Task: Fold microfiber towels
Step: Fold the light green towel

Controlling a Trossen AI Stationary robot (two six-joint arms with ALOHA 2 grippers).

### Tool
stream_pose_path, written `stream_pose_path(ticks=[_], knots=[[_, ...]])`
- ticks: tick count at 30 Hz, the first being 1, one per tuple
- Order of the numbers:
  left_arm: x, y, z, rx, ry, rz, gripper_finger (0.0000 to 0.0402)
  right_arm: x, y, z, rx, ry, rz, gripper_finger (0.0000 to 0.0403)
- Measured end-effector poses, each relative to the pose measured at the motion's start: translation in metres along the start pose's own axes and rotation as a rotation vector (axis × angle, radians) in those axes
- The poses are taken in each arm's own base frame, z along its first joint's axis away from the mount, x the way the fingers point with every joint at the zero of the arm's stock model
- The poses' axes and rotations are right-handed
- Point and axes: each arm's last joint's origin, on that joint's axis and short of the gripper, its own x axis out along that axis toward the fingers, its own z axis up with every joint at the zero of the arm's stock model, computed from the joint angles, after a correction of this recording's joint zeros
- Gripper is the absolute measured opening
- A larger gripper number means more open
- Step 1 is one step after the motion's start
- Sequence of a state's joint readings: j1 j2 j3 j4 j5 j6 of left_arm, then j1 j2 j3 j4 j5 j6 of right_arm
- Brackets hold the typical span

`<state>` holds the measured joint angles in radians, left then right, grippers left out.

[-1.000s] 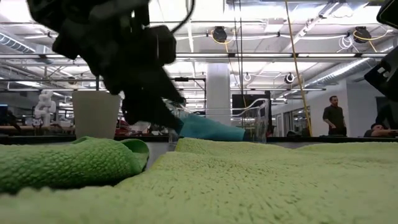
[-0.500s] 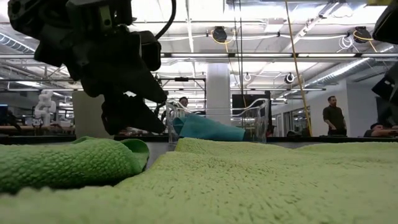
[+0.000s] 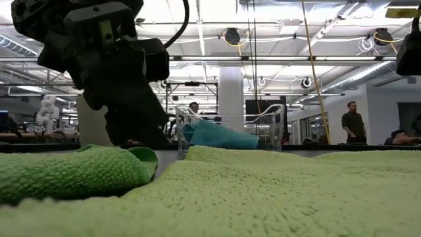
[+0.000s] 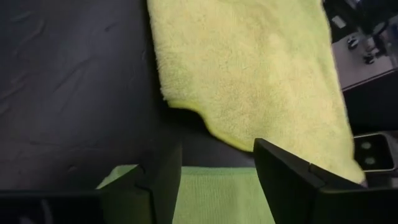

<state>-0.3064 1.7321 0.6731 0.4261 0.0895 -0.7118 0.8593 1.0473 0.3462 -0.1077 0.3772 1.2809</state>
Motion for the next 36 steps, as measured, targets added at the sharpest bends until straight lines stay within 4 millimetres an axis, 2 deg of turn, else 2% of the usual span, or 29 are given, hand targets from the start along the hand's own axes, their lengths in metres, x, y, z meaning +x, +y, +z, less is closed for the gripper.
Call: stream_pose_path(ticks=[20, 29, 36], knots=[[0.0, 0.003, 0.001, 0.129, 0.004, 0.018, 0.02, -0.005, -0.006, -0.015, 0.273, 0.142, -0.066, 0.0164], [0.007, 0.01, -0.006, 0.09, 0.049, 0.029, 0.02, -0.001, -0.001, -0.005, 0.249, 0.055, -0.013, 0.0164], [0.019, 0.016, -0.002, 0.025, -0.015, -0.048, 0.02, 0.005, -0.004, -0.005, 0.232, 0.08, -0.051, 0.0164]])
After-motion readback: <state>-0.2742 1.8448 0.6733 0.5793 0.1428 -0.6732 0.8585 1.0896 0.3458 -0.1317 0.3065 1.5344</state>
